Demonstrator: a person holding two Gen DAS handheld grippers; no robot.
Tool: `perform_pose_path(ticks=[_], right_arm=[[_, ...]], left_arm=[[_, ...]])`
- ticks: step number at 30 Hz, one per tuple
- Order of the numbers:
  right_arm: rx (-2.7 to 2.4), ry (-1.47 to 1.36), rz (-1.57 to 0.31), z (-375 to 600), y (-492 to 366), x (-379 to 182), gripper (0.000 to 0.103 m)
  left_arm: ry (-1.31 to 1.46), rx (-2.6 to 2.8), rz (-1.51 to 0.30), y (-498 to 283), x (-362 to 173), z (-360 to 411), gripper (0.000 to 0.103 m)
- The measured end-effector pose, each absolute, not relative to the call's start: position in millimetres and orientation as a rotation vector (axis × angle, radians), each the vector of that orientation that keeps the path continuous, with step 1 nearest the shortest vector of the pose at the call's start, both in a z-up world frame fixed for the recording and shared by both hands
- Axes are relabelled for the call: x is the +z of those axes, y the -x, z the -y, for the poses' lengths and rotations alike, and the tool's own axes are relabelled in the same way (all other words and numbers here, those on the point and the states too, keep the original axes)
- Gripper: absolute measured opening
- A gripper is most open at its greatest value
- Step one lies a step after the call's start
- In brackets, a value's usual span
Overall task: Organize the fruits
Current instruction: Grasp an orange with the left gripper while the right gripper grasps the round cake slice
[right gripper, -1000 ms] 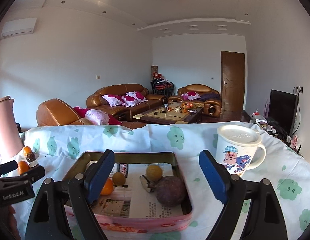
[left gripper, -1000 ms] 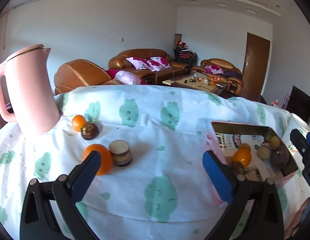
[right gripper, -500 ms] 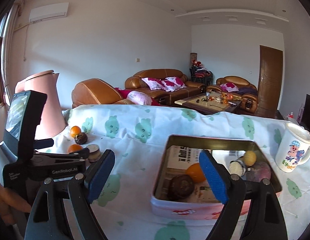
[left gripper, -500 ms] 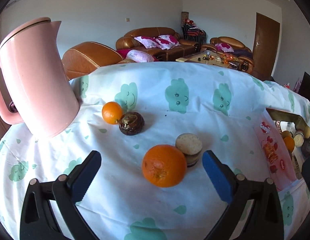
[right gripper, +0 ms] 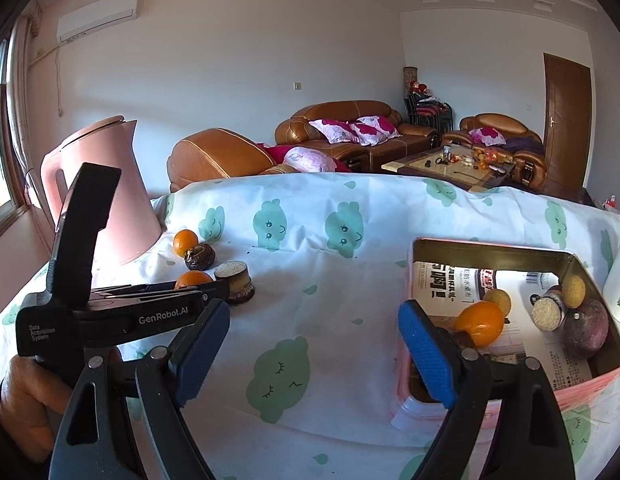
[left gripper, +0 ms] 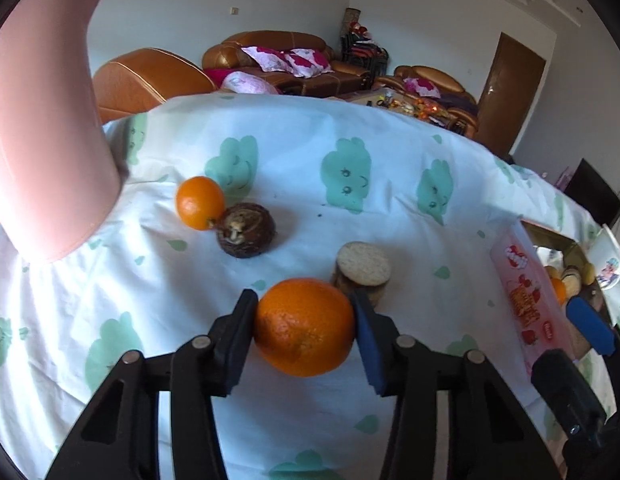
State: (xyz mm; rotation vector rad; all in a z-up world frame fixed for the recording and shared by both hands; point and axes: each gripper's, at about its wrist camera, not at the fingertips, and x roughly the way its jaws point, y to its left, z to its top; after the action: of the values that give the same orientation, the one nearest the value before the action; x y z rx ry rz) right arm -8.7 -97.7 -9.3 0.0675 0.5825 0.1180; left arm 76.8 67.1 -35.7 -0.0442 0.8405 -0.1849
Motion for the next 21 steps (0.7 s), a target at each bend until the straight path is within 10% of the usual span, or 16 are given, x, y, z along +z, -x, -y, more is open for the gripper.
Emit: perform_pose_path(ticks=[16,21], right_arm=[[0.245,-0.029,-0.804,24,-94,-38,0.082],[0.217,0.012,-0.891,12,-113,-52,0.045]], left_arm=[[0.110,0.171,-0.787,-88,-23,-164,0.049],[0.116,0.171,-0.809,-93,-28,-162,0.049]])
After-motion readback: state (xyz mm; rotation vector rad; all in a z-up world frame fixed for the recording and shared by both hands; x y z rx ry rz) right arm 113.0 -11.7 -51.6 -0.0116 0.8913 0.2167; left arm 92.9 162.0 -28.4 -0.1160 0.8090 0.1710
